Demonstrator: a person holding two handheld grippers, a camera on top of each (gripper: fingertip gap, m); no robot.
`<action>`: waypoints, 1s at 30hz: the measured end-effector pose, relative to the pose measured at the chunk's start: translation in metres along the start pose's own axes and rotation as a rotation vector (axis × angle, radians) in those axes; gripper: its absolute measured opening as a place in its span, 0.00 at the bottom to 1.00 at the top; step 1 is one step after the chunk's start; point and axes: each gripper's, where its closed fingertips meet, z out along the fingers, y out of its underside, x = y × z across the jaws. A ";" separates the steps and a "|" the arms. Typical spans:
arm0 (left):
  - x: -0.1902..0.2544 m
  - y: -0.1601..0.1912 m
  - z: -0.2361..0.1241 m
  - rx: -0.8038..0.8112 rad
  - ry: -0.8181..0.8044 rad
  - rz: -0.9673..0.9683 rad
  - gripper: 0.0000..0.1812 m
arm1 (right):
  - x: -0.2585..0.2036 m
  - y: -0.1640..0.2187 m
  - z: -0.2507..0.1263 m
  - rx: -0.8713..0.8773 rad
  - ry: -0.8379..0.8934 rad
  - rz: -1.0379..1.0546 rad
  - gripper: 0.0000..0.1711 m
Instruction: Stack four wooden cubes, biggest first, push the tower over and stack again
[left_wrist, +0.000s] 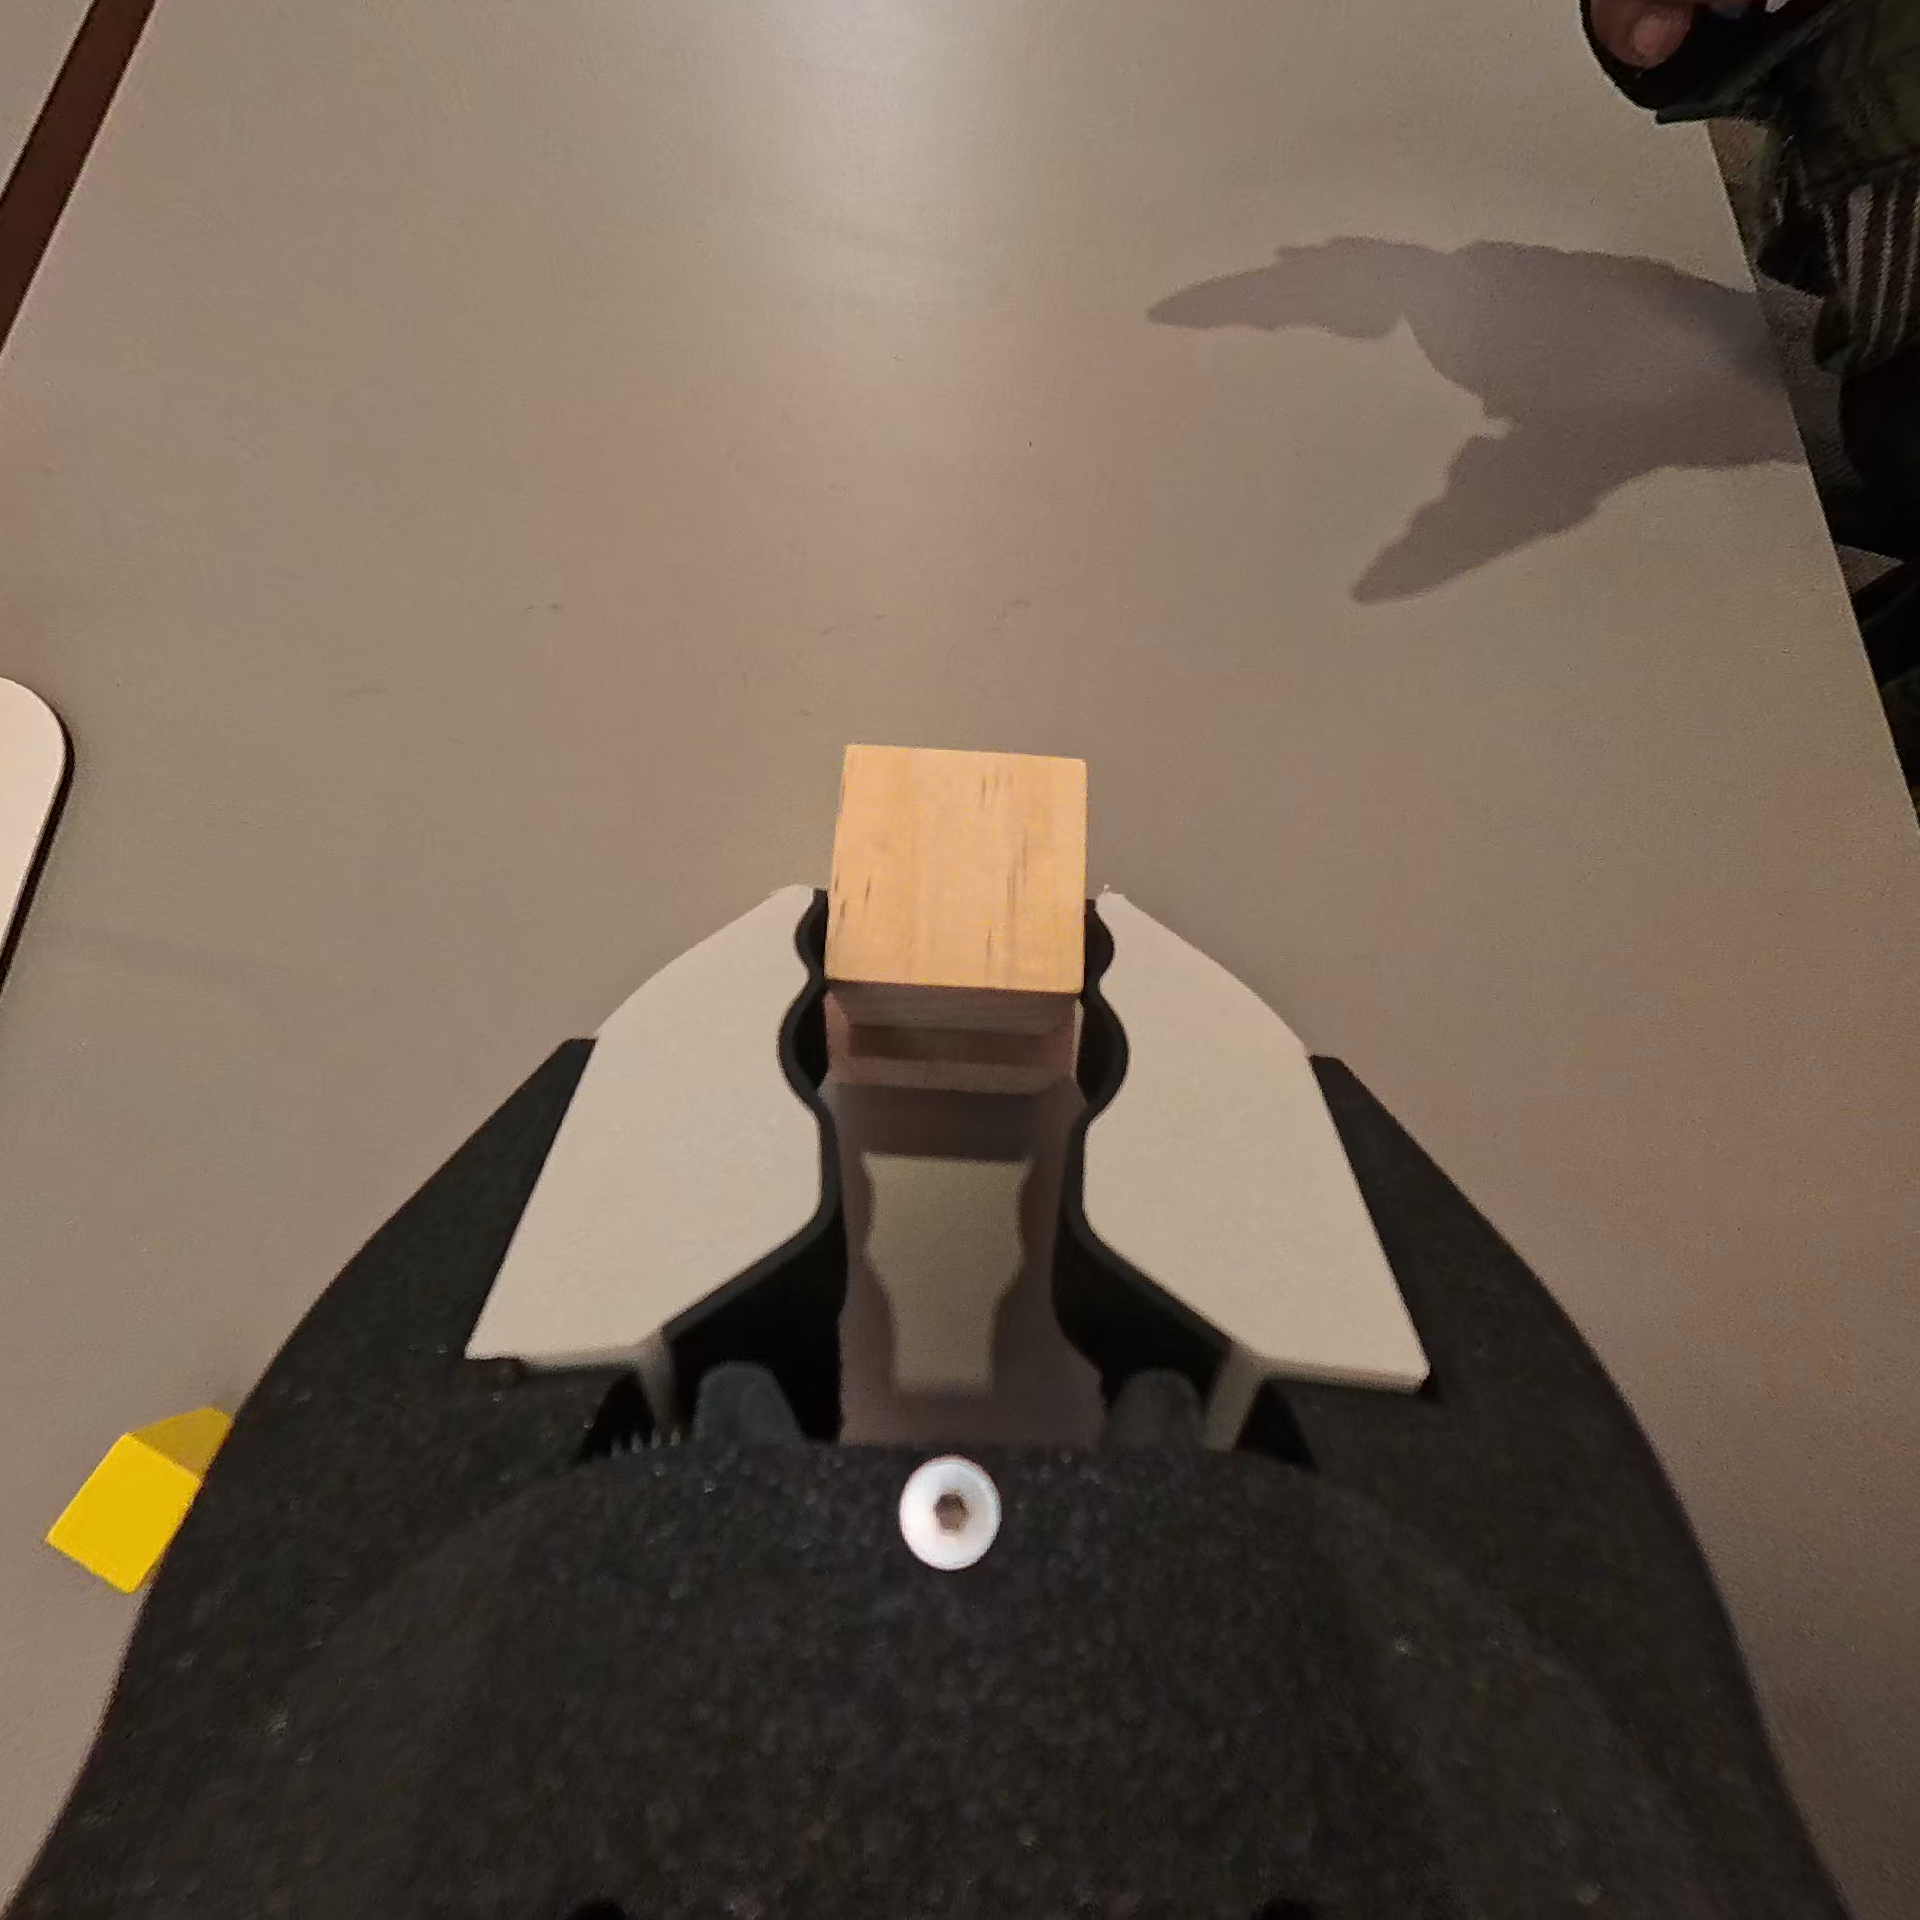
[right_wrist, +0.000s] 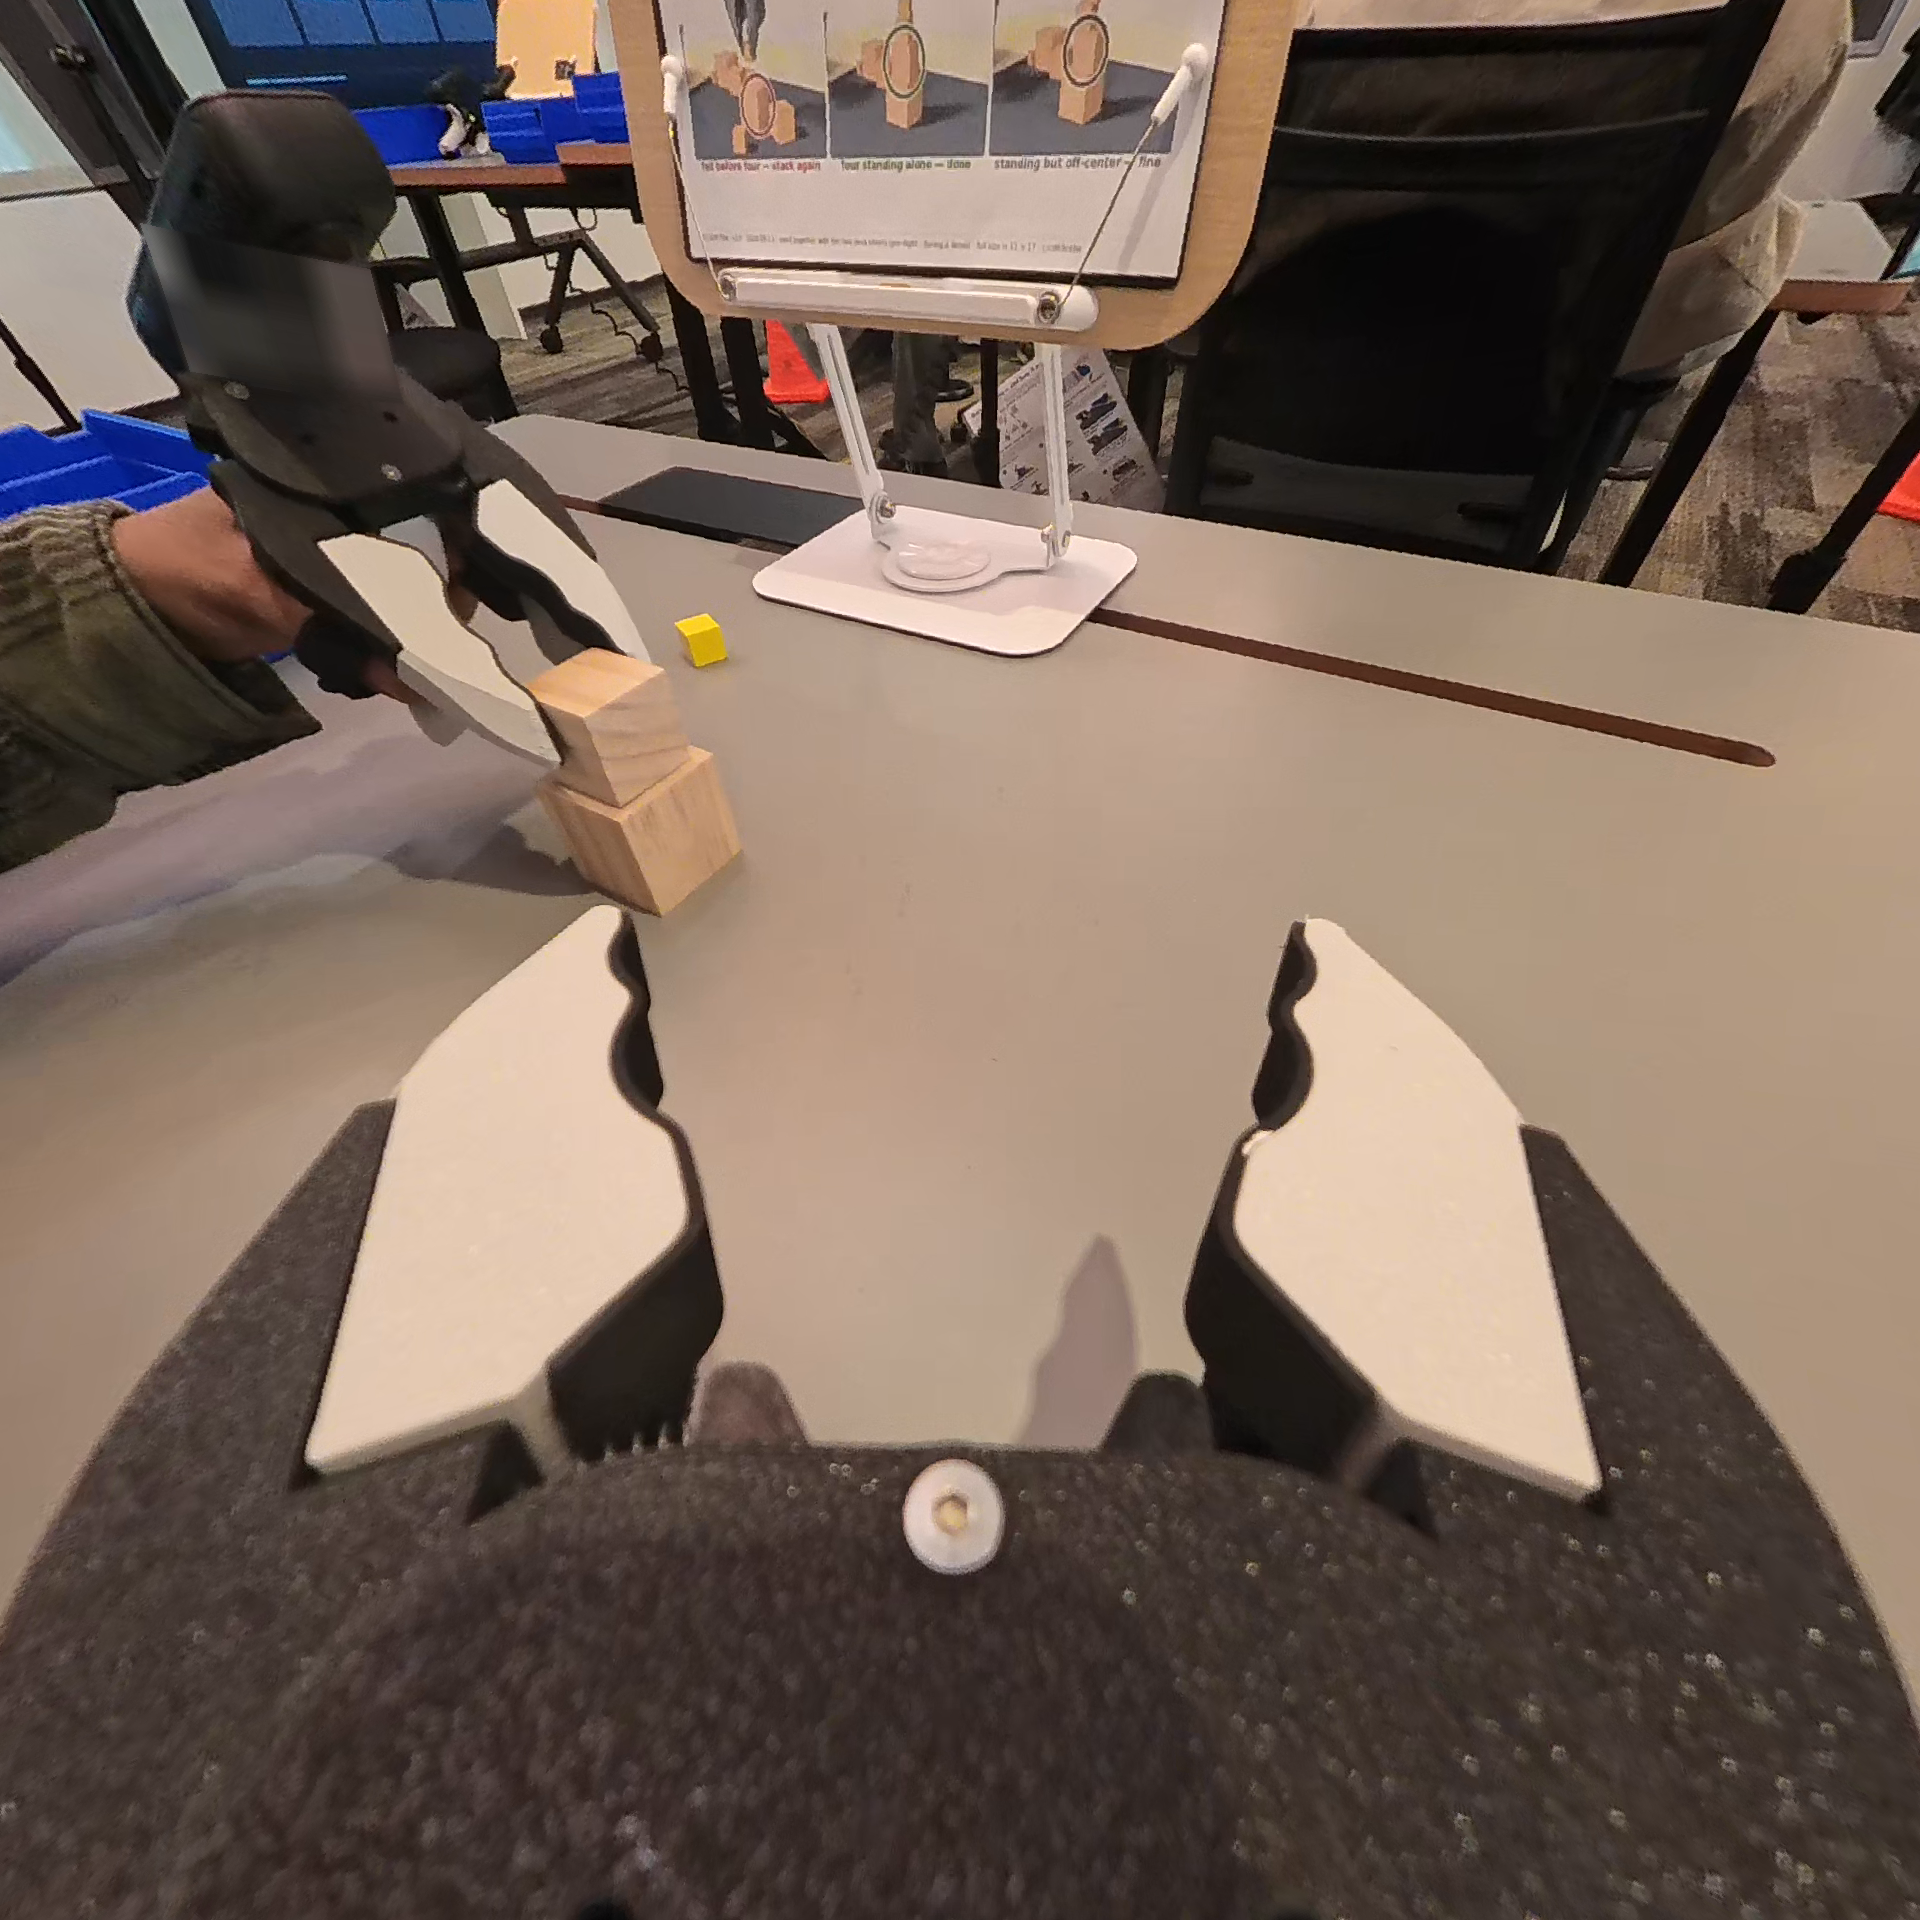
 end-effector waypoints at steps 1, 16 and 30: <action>0.000 0.000 0.000 0.000 0.004 -0.002 0.25 | 0.000 0.000 0.000 0.001 -0.001 0.002 0.66; -0.039 0.006 -0.049 0.046 -0.162 -0.078 0.42 | 0.001 -0.002 -0.002 0.011 0.000 0.002 0.66; -0.112 0.072 -0.185 -0.073 -0.486 -0.261 0.41 | 0.001 -0.001 -0.002 0.009 -0.005 0.004 0.66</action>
